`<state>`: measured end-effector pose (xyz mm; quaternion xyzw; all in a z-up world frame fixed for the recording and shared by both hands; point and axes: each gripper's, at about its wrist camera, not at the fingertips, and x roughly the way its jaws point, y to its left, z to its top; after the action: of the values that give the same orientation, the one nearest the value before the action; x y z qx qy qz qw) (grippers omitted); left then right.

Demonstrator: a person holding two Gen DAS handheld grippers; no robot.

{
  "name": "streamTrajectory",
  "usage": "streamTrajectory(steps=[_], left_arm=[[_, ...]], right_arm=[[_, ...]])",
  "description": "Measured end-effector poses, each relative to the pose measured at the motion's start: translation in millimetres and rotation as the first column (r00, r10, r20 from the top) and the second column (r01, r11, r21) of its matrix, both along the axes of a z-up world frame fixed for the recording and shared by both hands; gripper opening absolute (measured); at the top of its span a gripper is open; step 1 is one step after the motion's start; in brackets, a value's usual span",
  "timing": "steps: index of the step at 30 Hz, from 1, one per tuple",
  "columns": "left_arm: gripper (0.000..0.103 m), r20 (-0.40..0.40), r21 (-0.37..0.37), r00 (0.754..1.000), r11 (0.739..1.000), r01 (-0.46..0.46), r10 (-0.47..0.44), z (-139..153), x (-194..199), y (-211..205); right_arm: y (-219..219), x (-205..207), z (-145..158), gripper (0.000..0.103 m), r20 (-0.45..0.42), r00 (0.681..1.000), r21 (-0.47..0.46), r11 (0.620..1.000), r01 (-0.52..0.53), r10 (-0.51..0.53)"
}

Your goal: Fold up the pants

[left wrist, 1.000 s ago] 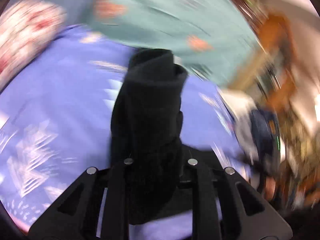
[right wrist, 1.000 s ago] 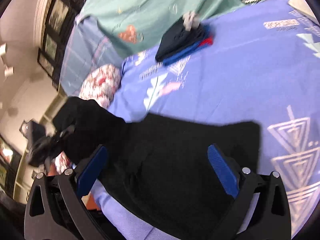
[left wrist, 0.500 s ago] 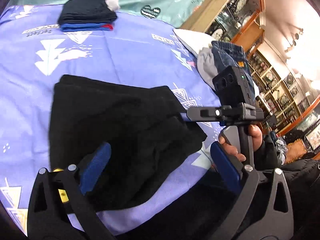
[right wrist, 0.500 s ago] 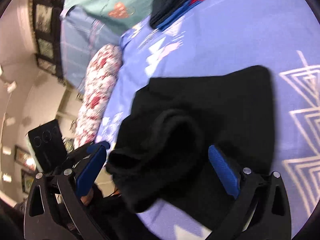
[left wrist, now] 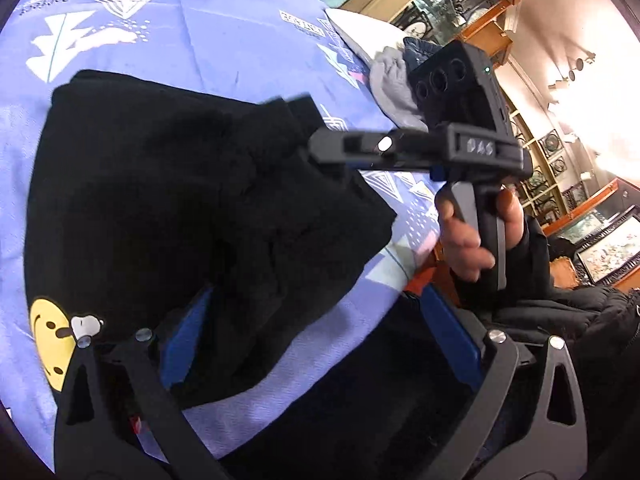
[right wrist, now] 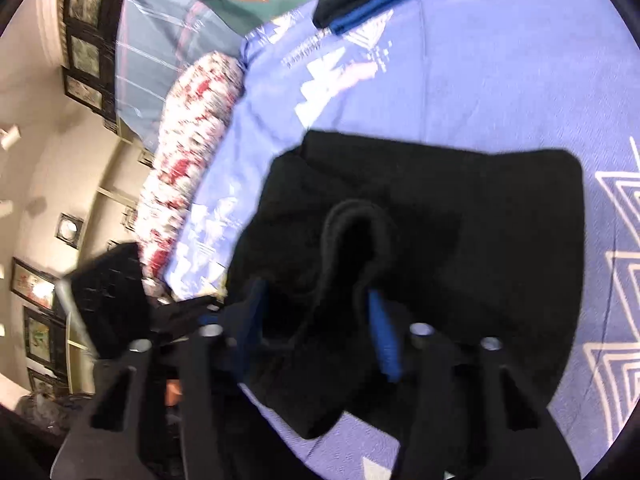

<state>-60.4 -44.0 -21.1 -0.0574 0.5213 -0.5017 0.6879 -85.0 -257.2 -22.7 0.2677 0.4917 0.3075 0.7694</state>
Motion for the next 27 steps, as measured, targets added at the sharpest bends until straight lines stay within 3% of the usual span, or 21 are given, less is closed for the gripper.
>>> streamTrajectory(steps=[1, 4, 7, 10, 12, 14, 15, 17, 20, 23, 25, 27], left_arm=[[0.101, 0.003, -0.001, 1.000, 1.000, 0.016, -0.016, 1, -2, -2], [0.101, 0.031, -0.009, 0.995, 0.995, 0.099, -0.098, 6, -15, -14], [0.101, 0.067, 0.025, 0.984, 0.986, 0.164, -0.165, 9, -24, -34], [0.101, 0.044, 0.020, 0.979, 0.980, 0.198, -0.199, 5, -24, -41], [0.101, 0.041, 0.022, 0.977, 0.978, 0.207, -0.207, 4, -24, -43], [0.101, 0.038, 0.014, 0.979, 0.980, 0.198, -0.198, 4, -23, -40], [0.101, 0.039, 0.009, 0.981, 0.982, 0.189, -0.189, 5, -22, -38], [0.101, 0.066, 0.005, 0.983, 0.985, 0.170, -0.170, 8, -24, -32], [0.101, 0.132, -0.045, 0.981, 0.988, 0.150, -0.143, 30, -20, -28], [0.101, 0.111, -0.116, 0.982, 0.979, 0.168, -0.155, 46, -12, -29], [0.101, 0.088, -0.136, 0.983, 0.976, 0.172, -0.161, 47, -7, -28], [0.101, 0.035, -0.126, 0.986, 0.978, 0.169, -0.165, 34, 0, -29]], right_arm=[[-2, -1, 2, 0.051, 0.003, 1.000, 0.011, 1.000, 0.000, 0.000], [-4, -2, -7, 0.091, -0.088, 0.996, 0.042, 0.999, -0.008, 0.012], [1, -2, -13, 0.094, -0.154, 0.987, 0.048, 0.998, -0.034, 0.041], [6, 4, -16, 0.094, -0.194, 0.981, 0.038, 0.999, -0.024, 0.031], [17, 7, -21, 0.086, -0.187, 0.981, -0.015, 0.999, -0.050, 0.047], [27, 5, -19, 0.046, -0.131, 0.990, -0.102, 0.992, -0.074, 0.060], [26, 4, -15, 0.018, -0.102, 0.993, -0.093, 0.993, -0.074, 0.065], [19, 1, -2, 0.015, -0.049, 0.997, -0.064, 0.996, -0.058, 0.055], [17, -9, 38, 0.014, 0.099, 0.994, -0.078, 0.996, -0.041, 0.048], [12, -16, 82, 0.014, 0.215, 0.975, -0.122, 0.992, -0.023, 0.049], [-6, -12, 98, 0.014, 0.231, 0.973, -0.154, 0.987, 0.032, 0.004], [-31, 1, 84, 0.015, 0.133, 0.990, -0.168, 0.984, 0.061, -0.038]])
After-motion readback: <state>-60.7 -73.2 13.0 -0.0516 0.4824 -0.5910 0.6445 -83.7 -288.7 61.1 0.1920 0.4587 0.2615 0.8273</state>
